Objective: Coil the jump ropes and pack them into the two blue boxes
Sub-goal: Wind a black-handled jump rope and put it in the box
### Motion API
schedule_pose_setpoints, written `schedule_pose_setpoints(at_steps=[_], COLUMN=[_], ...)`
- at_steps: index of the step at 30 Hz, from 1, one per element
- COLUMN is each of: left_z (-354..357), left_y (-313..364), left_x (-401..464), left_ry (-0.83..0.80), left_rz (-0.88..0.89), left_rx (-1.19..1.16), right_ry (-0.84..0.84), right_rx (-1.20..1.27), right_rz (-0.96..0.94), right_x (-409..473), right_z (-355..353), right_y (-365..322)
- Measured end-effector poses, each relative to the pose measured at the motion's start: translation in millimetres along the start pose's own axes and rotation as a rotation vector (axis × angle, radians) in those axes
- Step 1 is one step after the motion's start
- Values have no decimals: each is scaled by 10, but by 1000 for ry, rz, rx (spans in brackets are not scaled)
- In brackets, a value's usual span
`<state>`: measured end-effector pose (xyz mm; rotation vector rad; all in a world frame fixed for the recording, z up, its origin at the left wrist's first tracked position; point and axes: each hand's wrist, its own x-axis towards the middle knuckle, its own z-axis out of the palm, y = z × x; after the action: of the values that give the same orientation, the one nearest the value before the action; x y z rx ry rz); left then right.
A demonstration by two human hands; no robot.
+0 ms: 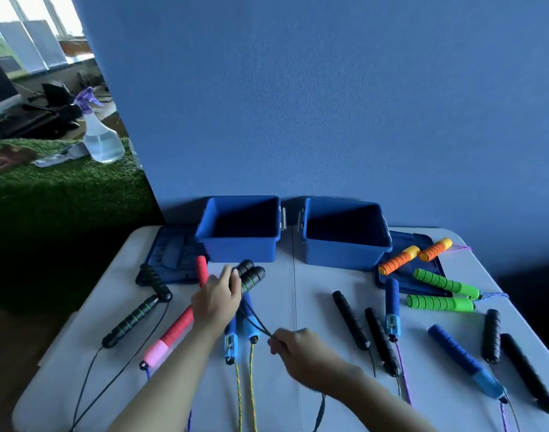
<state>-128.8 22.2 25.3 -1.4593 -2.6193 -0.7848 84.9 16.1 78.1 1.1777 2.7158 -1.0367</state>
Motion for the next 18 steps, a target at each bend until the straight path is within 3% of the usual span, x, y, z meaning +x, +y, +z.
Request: schedule_pose_setpoints(at_steps=[4, 8, 14, 18], left_z=[107, 112, 46, -100], left_y=[-21, 29, 189, 277], left_x=[-238, -358, -504, -497], left_ry=[-112, -68, -49, -97], left_rz=[254, 457, 718, 704], left_rx=[136, 190, -20, -197], right_ry=[122, 143, 145, 117], right_rx=[-126, -70, 35, 118], right_rz=[-53, 2, 5, -10], right_x=[163, 355, 691, 777], right_z=[-493, -673, -696, -653], right_y=[58, 239, 514, 719])
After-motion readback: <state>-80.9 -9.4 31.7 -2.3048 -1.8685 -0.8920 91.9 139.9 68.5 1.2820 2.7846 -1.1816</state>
